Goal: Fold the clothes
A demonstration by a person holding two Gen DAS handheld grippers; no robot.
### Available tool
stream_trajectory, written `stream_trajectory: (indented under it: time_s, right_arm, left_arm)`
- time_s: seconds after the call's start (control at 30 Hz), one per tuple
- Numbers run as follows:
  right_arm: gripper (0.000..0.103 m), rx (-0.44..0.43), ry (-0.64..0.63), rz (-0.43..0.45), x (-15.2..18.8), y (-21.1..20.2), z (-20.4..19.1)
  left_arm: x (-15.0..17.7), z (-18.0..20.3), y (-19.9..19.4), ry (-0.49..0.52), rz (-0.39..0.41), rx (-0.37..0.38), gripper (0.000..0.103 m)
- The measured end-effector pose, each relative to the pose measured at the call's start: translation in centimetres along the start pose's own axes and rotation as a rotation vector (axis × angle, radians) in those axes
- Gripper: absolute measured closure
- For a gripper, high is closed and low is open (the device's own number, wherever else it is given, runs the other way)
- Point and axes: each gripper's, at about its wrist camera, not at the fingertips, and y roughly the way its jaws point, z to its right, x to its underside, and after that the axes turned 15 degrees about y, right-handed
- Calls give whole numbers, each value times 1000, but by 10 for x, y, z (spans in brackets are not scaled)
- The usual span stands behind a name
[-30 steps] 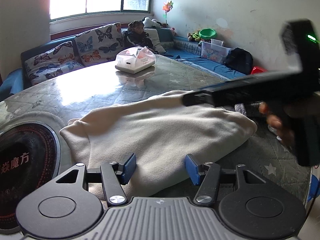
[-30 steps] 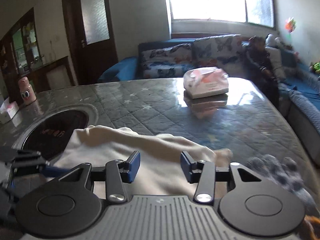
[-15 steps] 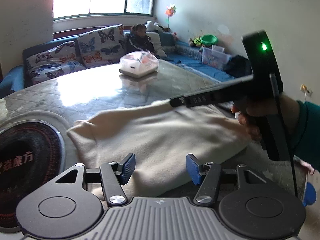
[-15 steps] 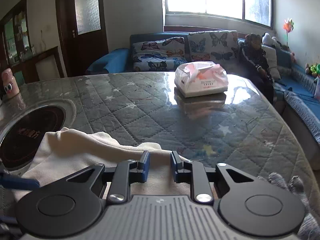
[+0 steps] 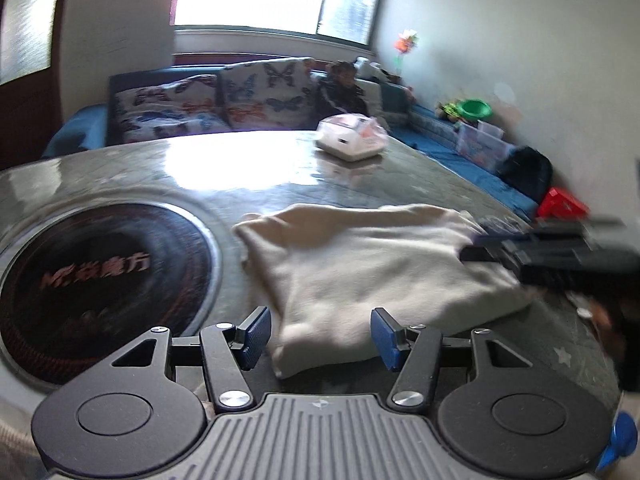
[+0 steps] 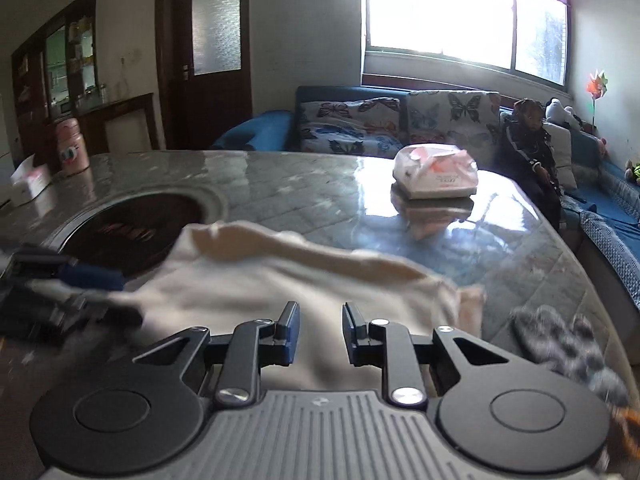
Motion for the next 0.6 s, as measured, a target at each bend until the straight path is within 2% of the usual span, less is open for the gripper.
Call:
stream_trajectory:
  time_s: [0.13,0.23,0.33,0.53,0.6]
  right_arm:
    - [80,24,19,-13,17,-1,0]
    - [78,30,45,11,21,-7,1]
    - [70,42,77,45,21,-16,1]
    - [69,95,96,44,30,-15,5]
    - [58,99,100,55,31,-20,1]
  left_arm:
    - [7,-6,1,-14,-32,-41,51]
    - [10,-9,-1,-19,-42,-54,52]
    - [10,-11,-6,-17,-28,-64,52]
    - [11,-16,-2,-30,-62,-58,50]
    - [9,-15,-5,-27,-56,-61,51]
